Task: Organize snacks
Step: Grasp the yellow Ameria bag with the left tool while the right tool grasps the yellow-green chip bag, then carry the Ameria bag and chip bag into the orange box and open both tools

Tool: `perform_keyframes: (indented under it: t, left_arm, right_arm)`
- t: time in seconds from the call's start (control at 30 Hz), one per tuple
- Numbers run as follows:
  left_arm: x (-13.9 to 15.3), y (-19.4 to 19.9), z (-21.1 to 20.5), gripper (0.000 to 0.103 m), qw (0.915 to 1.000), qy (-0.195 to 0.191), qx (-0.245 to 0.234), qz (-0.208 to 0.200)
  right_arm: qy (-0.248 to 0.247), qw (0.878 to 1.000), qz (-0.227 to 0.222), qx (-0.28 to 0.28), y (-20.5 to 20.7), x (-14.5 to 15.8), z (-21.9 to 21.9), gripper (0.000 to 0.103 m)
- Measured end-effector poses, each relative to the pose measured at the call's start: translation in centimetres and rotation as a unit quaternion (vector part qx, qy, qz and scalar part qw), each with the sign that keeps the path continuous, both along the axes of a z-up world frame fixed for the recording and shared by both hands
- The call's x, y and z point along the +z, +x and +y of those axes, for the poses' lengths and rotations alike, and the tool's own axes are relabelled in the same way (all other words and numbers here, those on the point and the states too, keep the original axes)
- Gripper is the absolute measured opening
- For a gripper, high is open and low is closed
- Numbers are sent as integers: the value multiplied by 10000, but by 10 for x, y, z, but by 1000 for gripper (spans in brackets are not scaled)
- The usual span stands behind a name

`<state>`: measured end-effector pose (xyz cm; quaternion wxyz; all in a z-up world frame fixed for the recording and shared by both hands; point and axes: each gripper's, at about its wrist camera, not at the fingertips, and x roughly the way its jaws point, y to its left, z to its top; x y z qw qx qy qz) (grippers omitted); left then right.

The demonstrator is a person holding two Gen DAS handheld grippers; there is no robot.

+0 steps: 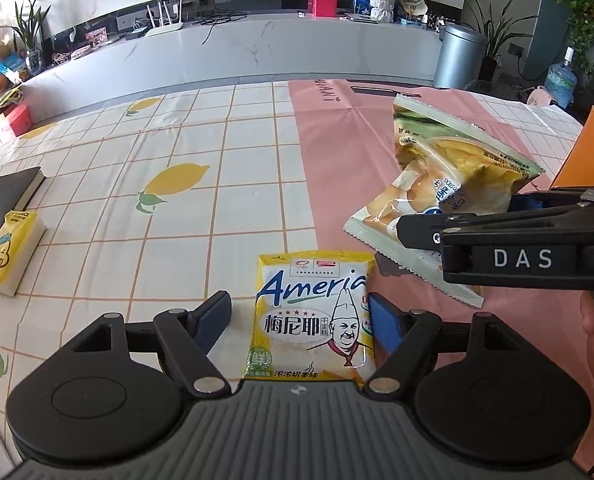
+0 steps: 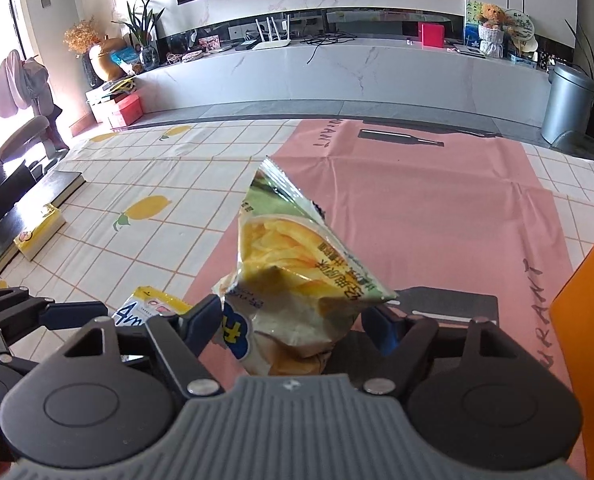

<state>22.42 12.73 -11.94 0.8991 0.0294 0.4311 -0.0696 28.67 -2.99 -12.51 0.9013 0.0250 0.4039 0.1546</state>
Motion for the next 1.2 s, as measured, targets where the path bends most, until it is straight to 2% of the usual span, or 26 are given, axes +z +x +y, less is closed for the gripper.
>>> perform_keyframes:
  t: [0.13, 0.23, 0.47, 0.63, 0.8, 1.2]
  left_arm:
    - [1, -2, -1, 67, 9999, -4, 83, -64]
    - [1, -2, -2, 59, 9999, -14, 139, -81]
    - [12, -9, -3, 59, 9997, -27, 224, -109]
    - [25, -23, -4, 59, 9990, -197, 368, -133]
    - [42, -41, -10, 59, 9987, -244, 441, -113]
    - [84, -94, -30, 59, 9978, -305, 484, -349]
  right_arm:
    - [37, 10000, 46, 22, 1, -2, 0, 62]
    - [3, 10000, 11, 29, -3, -2, -1, 60]
    - [-81, 10000, -15, -16, -7, 9, -4, 52]
    - [-22, 10000, -48, -34, -18, 23, -9, 45]
    - [-36, 9999, -131, -34, -39, 41, -16, 43]
    - [101, 9994, -299, -153, -110, 85, -46, 42]
